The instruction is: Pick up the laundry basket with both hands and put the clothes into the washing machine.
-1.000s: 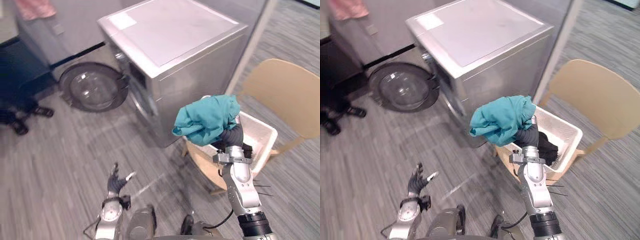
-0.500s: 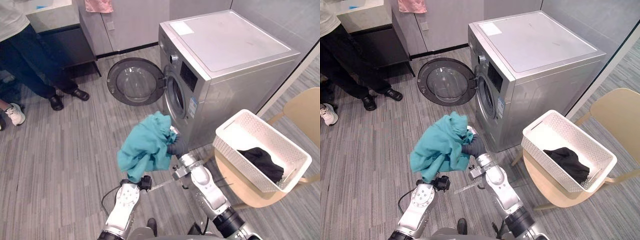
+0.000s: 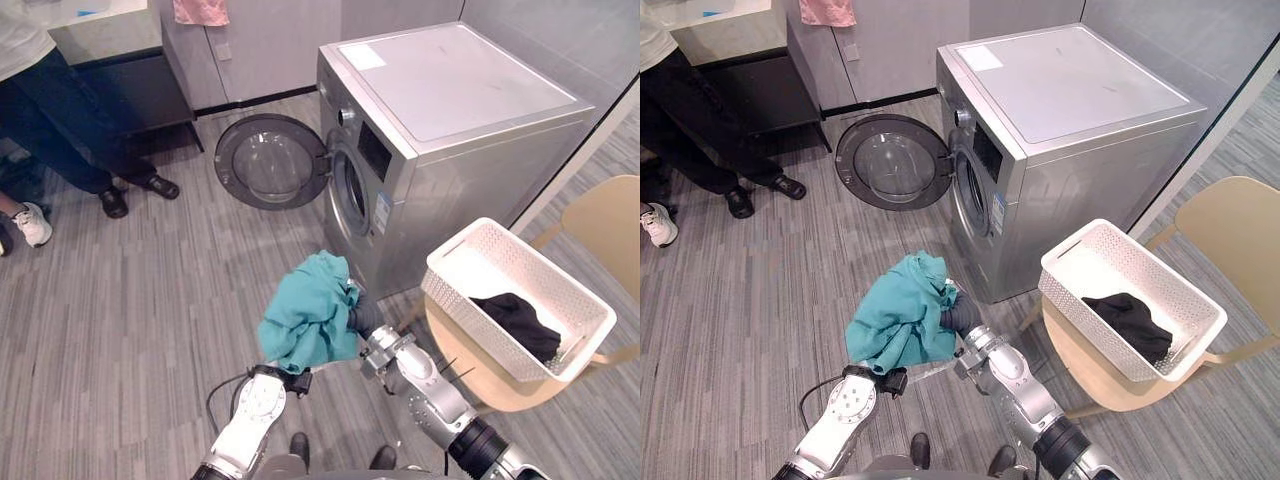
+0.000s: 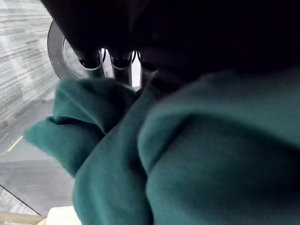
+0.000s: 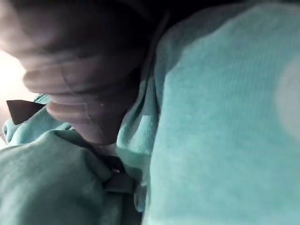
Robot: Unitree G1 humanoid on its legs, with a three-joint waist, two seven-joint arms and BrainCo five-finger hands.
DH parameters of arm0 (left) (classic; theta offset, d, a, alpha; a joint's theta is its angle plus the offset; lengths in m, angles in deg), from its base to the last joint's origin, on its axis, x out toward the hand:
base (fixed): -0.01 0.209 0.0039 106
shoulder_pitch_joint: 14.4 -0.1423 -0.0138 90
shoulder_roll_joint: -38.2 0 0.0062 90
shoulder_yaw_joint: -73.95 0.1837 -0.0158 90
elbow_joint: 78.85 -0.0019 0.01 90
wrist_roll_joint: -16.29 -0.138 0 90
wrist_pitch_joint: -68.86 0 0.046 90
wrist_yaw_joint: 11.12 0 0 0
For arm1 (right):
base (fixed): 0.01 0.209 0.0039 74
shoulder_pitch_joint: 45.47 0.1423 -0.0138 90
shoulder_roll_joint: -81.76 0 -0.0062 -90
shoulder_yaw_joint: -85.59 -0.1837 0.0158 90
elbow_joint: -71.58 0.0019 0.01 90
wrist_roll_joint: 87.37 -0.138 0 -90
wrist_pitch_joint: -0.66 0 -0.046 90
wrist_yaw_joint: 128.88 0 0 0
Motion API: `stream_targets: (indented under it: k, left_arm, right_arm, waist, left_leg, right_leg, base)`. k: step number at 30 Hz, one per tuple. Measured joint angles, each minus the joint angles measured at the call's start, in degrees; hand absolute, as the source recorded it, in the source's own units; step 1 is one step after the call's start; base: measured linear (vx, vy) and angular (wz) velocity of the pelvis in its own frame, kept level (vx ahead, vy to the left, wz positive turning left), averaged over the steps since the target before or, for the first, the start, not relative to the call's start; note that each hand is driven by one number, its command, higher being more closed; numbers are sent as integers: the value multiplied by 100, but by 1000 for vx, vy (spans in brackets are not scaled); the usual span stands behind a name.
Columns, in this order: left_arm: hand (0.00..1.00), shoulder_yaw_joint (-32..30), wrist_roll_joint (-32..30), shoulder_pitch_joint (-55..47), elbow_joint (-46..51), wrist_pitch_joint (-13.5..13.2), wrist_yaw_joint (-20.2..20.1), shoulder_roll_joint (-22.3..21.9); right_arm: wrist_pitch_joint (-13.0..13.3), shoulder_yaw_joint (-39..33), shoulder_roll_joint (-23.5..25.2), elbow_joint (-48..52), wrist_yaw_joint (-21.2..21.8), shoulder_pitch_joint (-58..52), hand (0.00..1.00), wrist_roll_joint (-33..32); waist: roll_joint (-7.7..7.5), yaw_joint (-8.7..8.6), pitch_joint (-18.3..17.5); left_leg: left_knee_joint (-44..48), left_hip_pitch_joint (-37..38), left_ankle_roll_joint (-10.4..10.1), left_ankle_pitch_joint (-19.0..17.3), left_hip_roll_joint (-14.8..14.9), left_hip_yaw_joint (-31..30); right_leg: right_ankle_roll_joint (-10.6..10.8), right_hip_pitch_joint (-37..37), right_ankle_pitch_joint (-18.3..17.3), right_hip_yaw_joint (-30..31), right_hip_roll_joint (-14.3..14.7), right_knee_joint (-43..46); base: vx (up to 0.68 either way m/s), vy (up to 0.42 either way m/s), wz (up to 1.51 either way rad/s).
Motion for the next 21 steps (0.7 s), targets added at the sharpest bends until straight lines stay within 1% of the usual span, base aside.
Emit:
stream_targets:
  k: [3,4,8,11,14,15,18,20,21]
  left_arm:
    - [100,-54,2,-1,-106,49,-12,0]
    - [100,-68,11,-1,-150,72,-51,-1]
    - [100,-148,28,-4,-257,87,-179,0]
    - [100,-193,44,-20,-324,93,-239,0]
    - [100,-258,45,-68,-450,93,-294,-8]
    - [100,-321,42,-139,-490,93,-364,-41]
    - [100,-353,35,-316,-724,86,-378,-87]
    - [100,-396,27,-453,-750,86,-387,-141]
    - [100,-447,28,-471,-777,86,-384,-168]
  right_arm:
    - [0,5,96,-224,-2,59,100,23]
    - [-17,11,114,-287,-1,63,0,23]
    - [-73,32,123,-431,83,105,0,83]
    - [-106,32,131,-552,130,132,0,285]
    - [-139,-10,173,-705,138,148,0,821]
    - [-156,-75,206,-751,147,88,0,1108]
    - [-322,-535,543,-825,151,-268,0,1825]
    - [-323,-829,737,-810,121,-508,0,2234]
    - [-327,-971,803,-806,95,-600,0,2363]
  waist:
    - [-22,4,-28]
    - [-24,3,-29]
    - [-52,2,-45]
    - [-78,4,-60]
    - [-122,2,-87]
    - [-153,4,-107]
    - [-246,2,-164]
    - [-312,1,-206]
    - [-323,0,-213]
  left_leg:
    - [-5,-99,-7,5,7,8]
    - [-3,-92,-7,6,9,10]
    - [-6,-19,-8,6,18,34]
    - [-7,-8,-8,7,26,57]
    - [-13,18,-8,7,39,92]
    - [-22,43,-8,7,55,125]
    - [-253,253,-32,99,17,159]
    - [-399,308,-24,170,17,158]
    - [-417,312,-21,177,18,158]
  right_leg:
    - [-40,-166,-27,51,13,105]
    - [-40,-168,-29,80,17,122]
    - [-41,-168,-33,255,29,154]
    - [-41,-168,-33,323,32,154]
    - [-41,-168,-33,423,40,151]
    - [-41,-166,-33,460,48,151]
    - [-47,-42,-25,503,87,35]
    - [-64,-34,-8,503,115,-17]
    - [-67,-23,18,505,128,-60]
  base:
    - [4,-12,-6]
    - [0,0,0]
    - [46,14,-1]
    - [15,6,-2]
    - [-6,5,-7]
    - [-5,-6,-12]
    - [1,5,-7]
    - [0,0,0]
    - [0,0,0]
